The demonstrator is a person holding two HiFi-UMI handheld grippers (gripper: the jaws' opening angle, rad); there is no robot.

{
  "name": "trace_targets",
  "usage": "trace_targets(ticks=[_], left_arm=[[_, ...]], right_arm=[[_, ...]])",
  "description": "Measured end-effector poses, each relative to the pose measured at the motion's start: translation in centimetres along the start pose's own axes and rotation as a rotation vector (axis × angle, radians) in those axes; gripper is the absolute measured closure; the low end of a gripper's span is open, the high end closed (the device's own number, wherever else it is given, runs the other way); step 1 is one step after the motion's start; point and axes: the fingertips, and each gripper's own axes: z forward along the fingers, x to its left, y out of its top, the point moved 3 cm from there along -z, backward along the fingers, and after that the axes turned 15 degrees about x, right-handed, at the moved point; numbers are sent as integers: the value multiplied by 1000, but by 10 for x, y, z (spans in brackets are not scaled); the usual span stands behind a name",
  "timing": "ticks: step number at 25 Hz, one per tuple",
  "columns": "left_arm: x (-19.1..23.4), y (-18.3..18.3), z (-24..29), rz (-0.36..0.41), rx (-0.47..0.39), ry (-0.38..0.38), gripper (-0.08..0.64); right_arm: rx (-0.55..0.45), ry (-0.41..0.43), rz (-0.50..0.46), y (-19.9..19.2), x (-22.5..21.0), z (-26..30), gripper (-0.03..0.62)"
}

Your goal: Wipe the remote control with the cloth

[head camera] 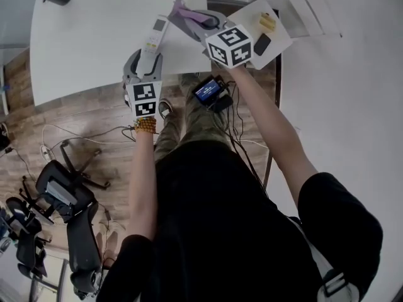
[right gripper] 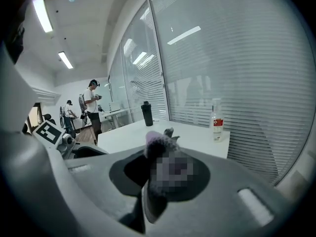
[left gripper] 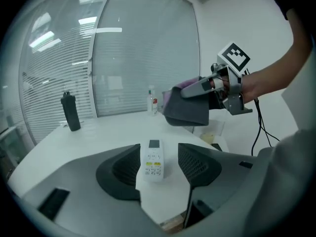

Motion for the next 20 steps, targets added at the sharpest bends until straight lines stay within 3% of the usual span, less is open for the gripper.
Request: trace_targets(ticks=[7, 11, 17, 20], left_arm=[[-13, 55, -70, 99, -210, 38, 316], [-9, 83, -114, 113, -322, 45, 322], [-22, 127, -193, 208, -490, 78, 431], [-28, 136, -232, 188, -557, 88, 492]], right_arm=[[-143, -73, -25, 22, 53, -73, 526], [-242, -122, -68, 41, 87, -115, 526], [-395, -237, -182, 63, 129, -179, 526], [-473, -270, -197, 73, 148, -209, 526]])
